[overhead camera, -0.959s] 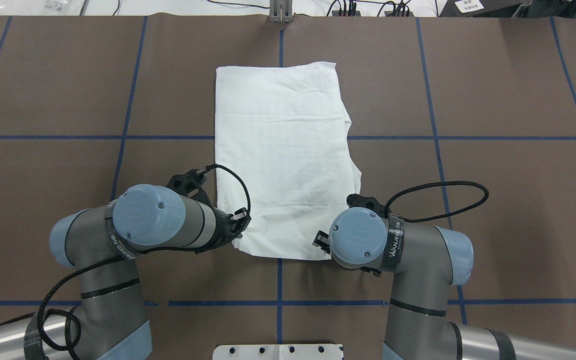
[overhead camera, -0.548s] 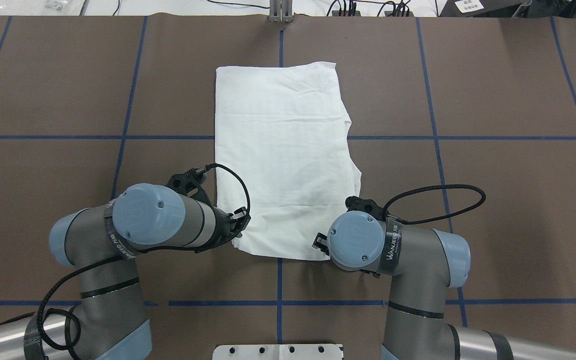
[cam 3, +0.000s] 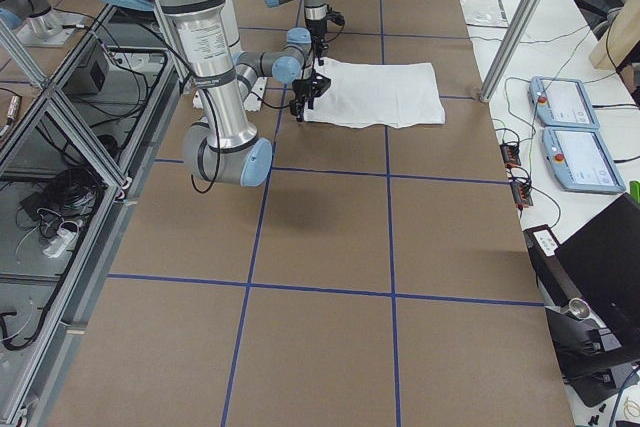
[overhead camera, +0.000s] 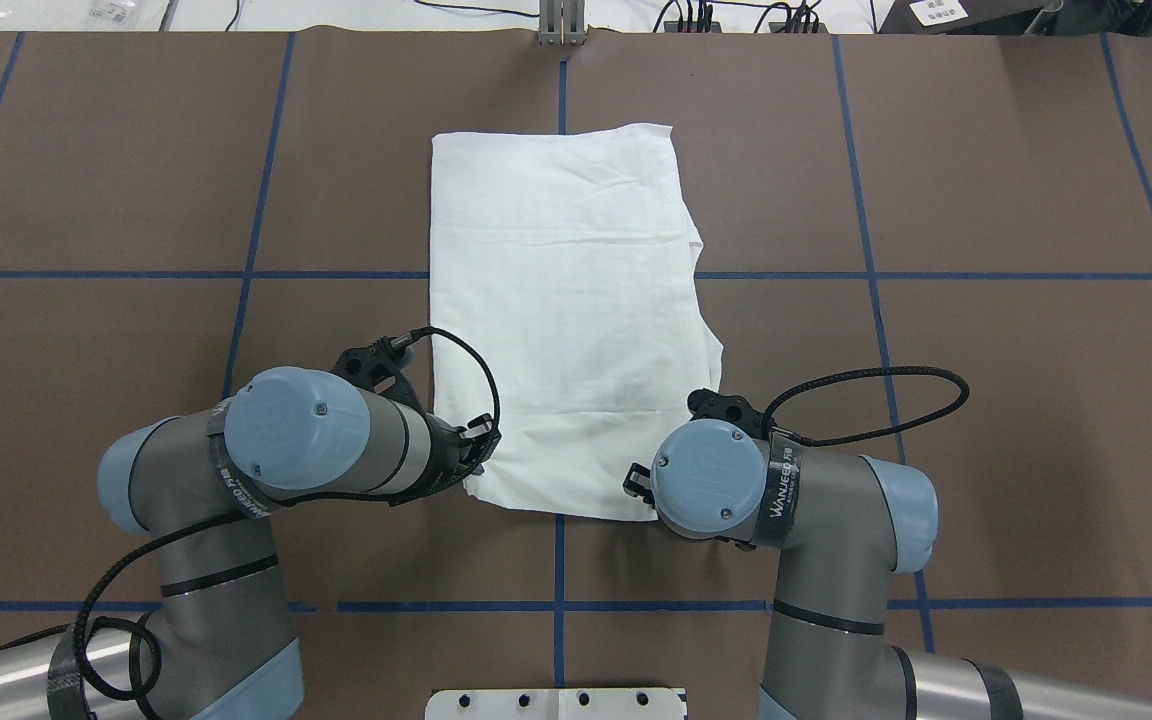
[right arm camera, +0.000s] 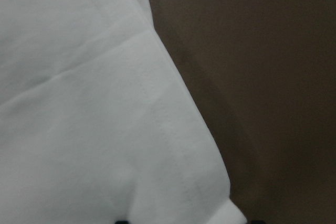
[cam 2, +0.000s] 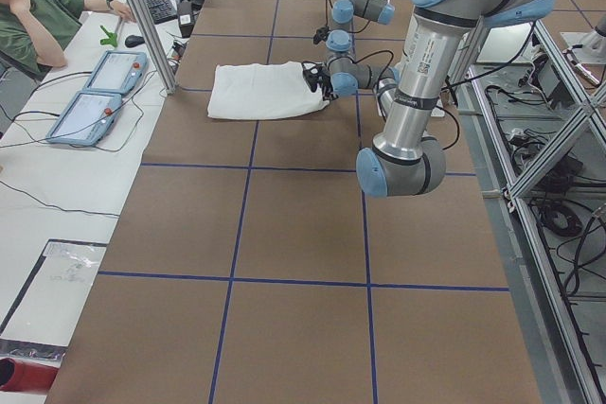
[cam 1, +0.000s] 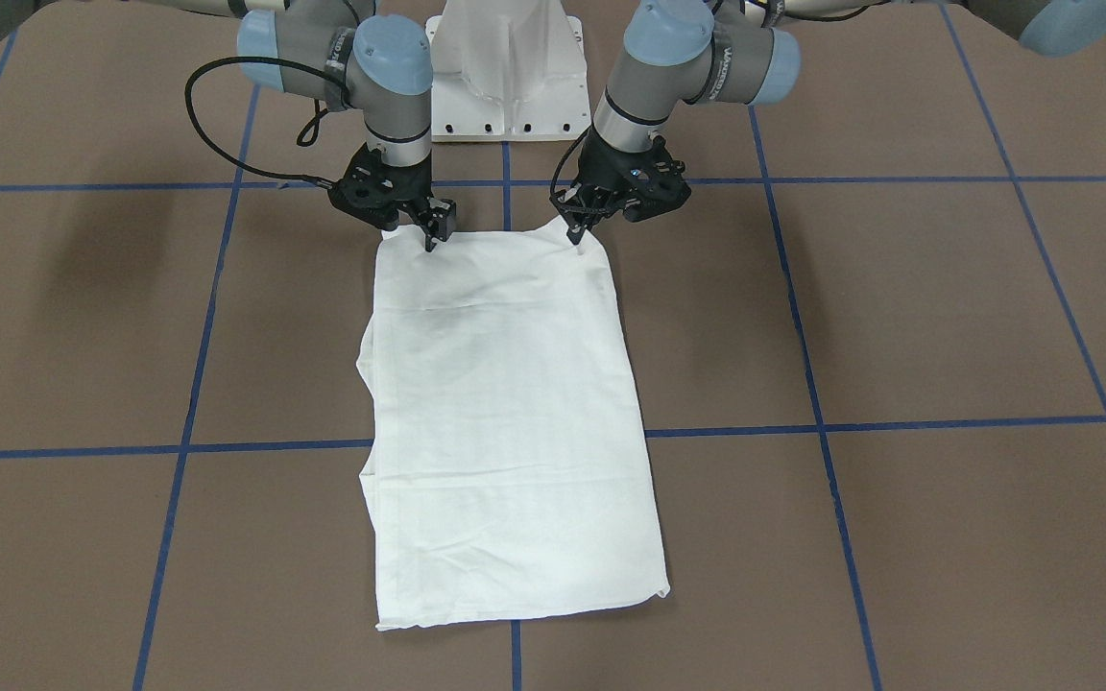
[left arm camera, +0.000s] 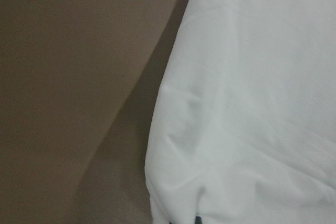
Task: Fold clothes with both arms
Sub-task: 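Pinch both near corners of the shirt with the left and right grippers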
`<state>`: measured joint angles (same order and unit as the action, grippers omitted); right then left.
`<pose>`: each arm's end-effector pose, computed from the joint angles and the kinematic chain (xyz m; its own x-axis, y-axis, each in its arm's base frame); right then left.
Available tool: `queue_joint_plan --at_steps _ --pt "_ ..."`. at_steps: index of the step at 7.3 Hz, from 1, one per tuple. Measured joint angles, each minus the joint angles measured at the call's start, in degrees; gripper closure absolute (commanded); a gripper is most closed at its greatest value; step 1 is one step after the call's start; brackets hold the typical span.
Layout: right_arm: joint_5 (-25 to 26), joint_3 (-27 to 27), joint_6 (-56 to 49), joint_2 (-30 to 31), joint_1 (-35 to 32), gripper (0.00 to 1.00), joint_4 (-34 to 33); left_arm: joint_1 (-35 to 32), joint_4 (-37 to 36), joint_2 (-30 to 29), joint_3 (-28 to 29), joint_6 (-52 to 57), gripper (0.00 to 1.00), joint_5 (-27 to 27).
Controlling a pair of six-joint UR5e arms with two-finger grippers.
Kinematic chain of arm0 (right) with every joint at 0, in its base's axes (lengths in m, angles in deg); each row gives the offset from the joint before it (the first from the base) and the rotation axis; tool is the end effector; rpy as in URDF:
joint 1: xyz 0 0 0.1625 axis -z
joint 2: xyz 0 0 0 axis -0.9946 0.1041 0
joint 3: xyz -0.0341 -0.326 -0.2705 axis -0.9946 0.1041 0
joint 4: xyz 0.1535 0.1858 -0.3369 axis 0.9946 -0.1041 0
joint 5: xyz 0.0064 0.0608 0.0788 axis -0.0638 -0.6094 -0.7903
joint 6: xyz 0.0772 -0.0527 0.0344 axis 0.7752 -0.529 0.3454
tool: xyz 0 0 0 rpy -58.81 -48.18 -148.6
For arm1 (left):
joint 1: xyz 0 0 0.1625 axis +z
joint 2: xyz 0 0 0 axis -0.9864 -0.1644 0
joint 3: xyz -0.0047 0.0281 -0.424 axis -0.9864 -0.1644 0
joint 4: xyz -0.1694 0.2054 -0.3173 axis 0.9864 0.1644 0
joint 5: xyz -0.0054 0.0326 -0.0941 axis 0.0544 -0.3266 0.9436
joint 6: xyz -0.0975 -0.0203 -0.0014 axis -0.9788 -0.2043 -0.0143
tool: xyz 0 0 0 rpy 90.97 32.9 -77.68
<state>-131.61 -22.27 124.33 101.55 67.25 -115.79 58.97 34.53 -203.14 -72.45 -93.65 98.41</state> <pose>-0.5705 -0.2981 0.2964 0.6863 0.4645 0.5597 -0.3958 0.8841 -0.2484 0.5355 -0.3349 0.2447 0.3892 -0.4667 -0.7942 0.3404 0.8740 -0.3468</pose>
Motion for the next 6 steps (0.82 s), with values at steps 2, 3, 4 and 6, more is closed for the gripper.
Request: queue_joint_plan --at_steps 2,3,4,6 --pt "-0.1 0.0 0.0 -0.4 0.0 0.97 0.0 0.0 0.0 0.0 0.0 0.0 1.00 -0.1" --pt "-0.1 0.1 0.0 -0.5 0.0 1.00 0.0 0.0 0.0 0.0 0.0 0.0 1.00 -0.1" --pt "-0.1 0.1 0.0 -0.8 0.0 1.00 0.0 -0.1 0.0 0.0 0.0 0.0 1.00 -0.1" --pt "0.0 0.0 0.0 -1.5 0.0 1.00 0.0 -0.1 0.0 0.0 0.1 0.0 1.00 -0.1"
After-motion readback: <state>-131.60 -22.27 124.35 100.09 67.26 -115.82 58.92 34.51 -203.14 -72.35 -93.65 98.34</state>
